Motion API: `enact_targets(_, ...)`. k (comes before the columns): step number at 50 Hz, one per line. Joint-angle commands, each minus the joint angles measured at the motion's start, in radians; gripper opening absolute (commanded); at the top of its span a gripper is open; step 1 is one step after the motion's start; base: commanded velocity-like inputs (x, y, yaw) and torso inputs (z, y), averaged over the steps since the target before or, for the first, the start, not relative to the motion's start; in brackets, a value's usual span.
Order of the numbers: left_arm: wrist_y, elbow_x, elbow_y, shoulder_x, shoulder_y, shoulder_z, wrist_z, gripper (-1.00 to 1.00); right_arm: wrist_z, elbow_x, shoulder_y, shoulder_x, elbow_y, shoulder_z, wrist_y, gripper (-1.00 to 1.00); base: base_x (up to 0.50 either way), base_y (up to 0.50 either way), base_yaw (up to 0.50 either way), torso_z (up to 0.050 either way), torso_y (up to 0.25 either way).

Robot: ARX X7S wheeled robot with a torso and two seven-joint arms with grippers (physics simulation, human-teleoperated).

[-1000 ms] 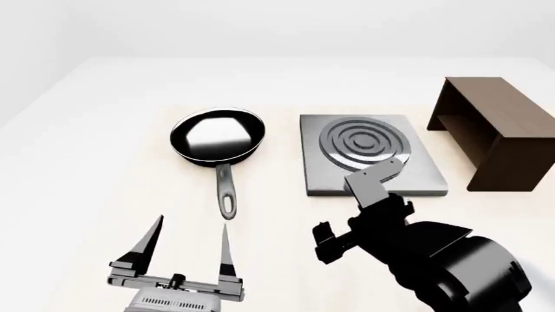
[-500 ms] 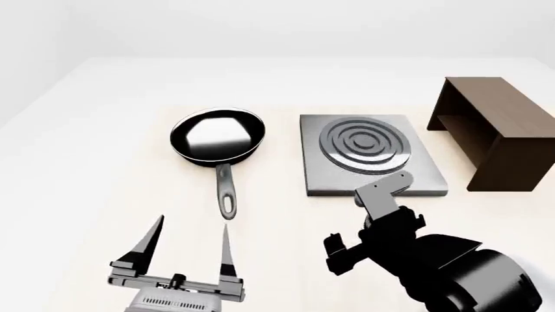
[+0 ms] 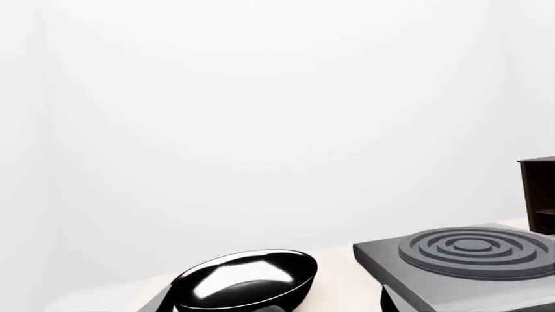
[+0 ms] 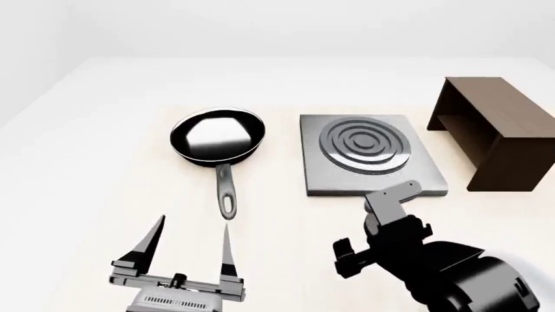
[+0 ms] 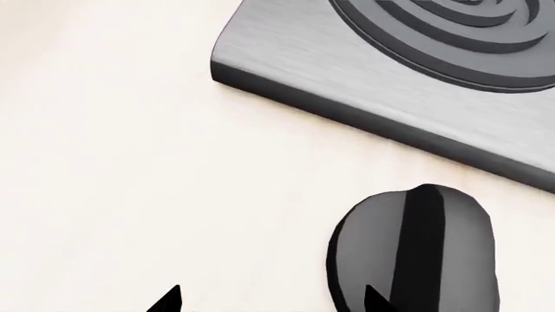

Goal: Turn on the stove.

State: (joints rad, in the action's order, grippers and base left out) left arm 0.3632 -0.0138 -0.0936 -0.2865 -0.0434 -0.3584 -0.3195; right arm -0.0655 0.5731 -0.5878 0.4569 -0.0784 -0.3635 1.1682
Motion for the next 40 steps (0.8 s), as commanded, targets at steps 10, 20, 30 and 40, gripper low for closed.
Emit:
enact_targets(10, -0.017, 0.000, -0.018, -0.006, 0.000, -0.007, -0.007, 1.00, 0.017, -0.029, 0.012, 0.003, 0.081, -0.021, -0.075, 1.00, 0.00, 0.00, 0.00, 0.000, 0.000)
enact_targets(20, -0.015, -0.002, -0.012, -0.009, 0.003, -0.010, -0.009, 1.00, 0.025, -0.040, 0.015, 0.003, 0.131, -0.015, -0.114, 1.00, 0.00, 0.00, 0.00, 0.000, 0.000)
enact_targets(30, -0.008, -0.002, 0.000, -0.010, 0.007, -0.014, -0.011, 1.00, 0.035, -0.054, 0.015, -0.002, 0.185, -0.024, -0.151, 1.00, 0.00, 0.00, 0.00, 0.000, 0.000)
enact_targets(40, -0.013, -0.004, -0.005, -0.013, 0.008, -0.017, -0.014, 1.00, 0.027, -0.047, 0.010, 0.009, 0.176, -0.013, -0.136, 1.00, 0.00, 0.00, 0.00, 0.000, 0.000)
